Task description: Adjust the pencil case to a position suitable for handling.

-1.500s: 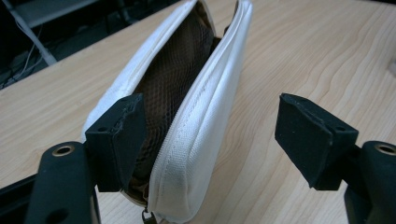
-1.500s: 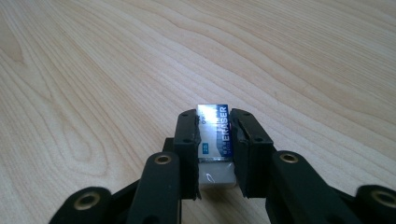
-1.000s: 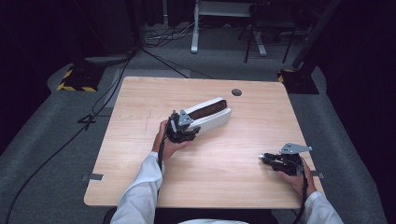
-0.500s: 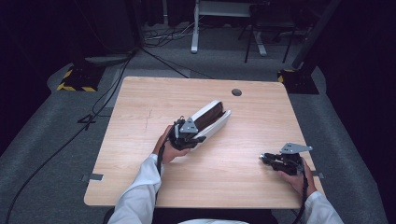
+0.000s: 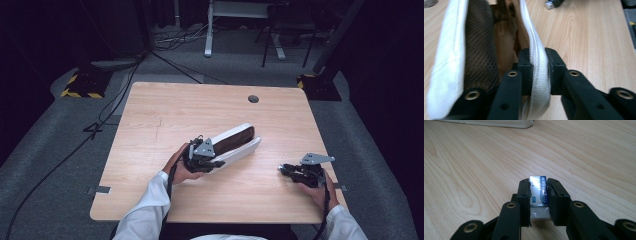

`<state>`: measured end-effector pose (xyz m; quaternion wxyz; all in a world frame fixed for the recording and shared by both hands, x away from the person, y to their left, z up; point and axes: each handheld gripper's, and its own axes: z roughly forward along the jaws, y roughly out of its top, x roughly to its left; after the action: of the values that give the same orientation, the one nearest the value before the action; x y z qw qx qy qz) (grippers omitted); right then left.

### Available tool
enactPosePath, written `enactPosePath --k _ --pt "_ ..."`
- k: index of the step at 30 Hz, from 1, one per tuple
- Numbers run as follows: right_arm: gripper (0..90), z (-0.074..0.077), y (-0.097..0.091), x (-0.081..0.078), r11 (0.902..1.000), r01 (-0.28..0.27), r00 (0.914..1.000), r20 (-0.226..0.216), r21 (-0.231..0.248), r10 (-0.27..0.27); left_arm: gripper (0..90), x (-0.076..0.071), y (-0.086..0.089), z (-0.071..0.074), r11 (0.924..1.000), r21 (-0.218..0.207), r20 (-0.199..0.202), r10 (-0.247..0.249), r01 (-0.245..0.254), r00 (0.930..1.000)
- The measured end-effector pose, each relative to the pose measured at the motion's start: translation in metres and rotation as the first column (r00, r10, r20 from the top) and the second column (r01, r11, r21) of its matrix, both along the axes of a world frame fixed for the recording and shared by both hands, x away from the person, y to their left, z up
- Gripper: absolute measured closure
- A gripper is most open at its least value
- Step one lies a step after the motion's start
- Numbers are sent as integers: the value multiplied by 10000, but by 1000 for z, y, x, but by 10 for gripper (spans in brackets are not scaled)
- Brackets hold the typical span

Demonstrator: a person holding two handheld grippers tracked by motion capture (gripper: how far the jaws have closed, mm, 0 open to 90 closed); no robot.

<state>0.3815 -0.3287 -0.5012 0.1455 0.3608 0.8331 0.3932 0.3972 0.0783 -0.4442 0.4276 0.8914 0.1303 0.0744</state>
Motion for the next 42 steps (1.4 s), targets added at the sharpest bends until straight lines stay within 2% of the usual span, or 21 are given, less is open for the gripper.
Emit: enactPosePath --k 1,4,6,8,10,12,15,16,17,19,20,22,24,26,28,30,32,33,37,38,42 --pt "730 0 0 0 10000 -2 10000 2 1 2 710 -1 2 1 10000 -48 12 -15 15 10000" --pt "730 0 0 0 10000 -6 10000 -2 23 6 613 -8 8 4 9992 -58 152 386 -385 9991" --pt "730 0 0 0 10000 -6 10000 7 30 6 527 -12 11 4 9977 97 271 674 -677 9974" --pt "730 0 0 0 10000 0 10000 6 22 0 508 -16 15 5 9966 131 284 813 -817 9963" --pt "730 0 0 0 10000 5 10000 25 19 -5 458 -23 23 6 9924 162 412 1211 -1219 9918" --pt "729 0 0 0 10000 0 10000 28 14 0 422 -29 31 8 9882 40 355 1527 -1530 9876" --pt "730 0 0 0 10000 -2 10000 30 14 2 354 -37 43 11 9790 -34 506 2037 -2038 9777" --pt "730 0 0 0 10000 -2 10000 30 14 2 352 -37 43 11 9790 -34 506 2037 -2038 9777" --pt "729 0 0 0 10000 -1 10000 29 14 1 352 -38 47 11 9756 -73 565 2195 -2195 9740" --pt "729 0 0 0 10000 -8 10000 50 -10 8 325 -42 61 9 9635 -170 688 2678 -2673 9610" --pt "728 0 0 0 10000 -14 10000 60 -34 14 320 -42 61 9 9635 -170 688 2678 -2673 9610" --pt "728 0 0 0 10000 -19 10000 55 -24 19 316 -41 71 6 9492 -110 856 3142 -3145 9455" --pt "729 0 1 -1 10000 -16 10000 59 -47 16 324 -38 78 4 9404 -315 671 3400 -3386 9380" --pt "729 0 1 -1 10000 -14 10000 68 -53 14 325 -30 83 0 9230 -393 482 3844 -3828 9219" --pt "728 0 1 0 10000 -20 10000 68 -50 20 317 -24 84 -2 9141 -473 374 4046 -4028 9137" --pt "729 0 1 -1 10000 -15 10000 70 -55 16 319 -16 84 -3 9083 -761 128 4134 -4113 9105" --pt "729 0 1 -1 10000 -15 10000 73 -53 16 321 -14 82 -5 9066 -865 -37 4144 -4131 9101" --pt "729 0 1 -1 10000 -17 10000 71 -52 18 321 -10 79 -7 9073 -862 -120 4122 -4117 9110" --pt "729 0 1 0 10000 -22 10000 71 -44 22 320 -3 68 -11 9121 -573 11 4067 -4059 9136" --pt "728 0 1 -1 10000 -12 10000 58 -39 12 328 -1 65 -12 9113 -568 17 4086 -4078 9127" --pt "729 0 1 -1 10000 -12 10000 76 -48 12 348 4 62 -14 9162 -641 -106 3956 -3955 9183"
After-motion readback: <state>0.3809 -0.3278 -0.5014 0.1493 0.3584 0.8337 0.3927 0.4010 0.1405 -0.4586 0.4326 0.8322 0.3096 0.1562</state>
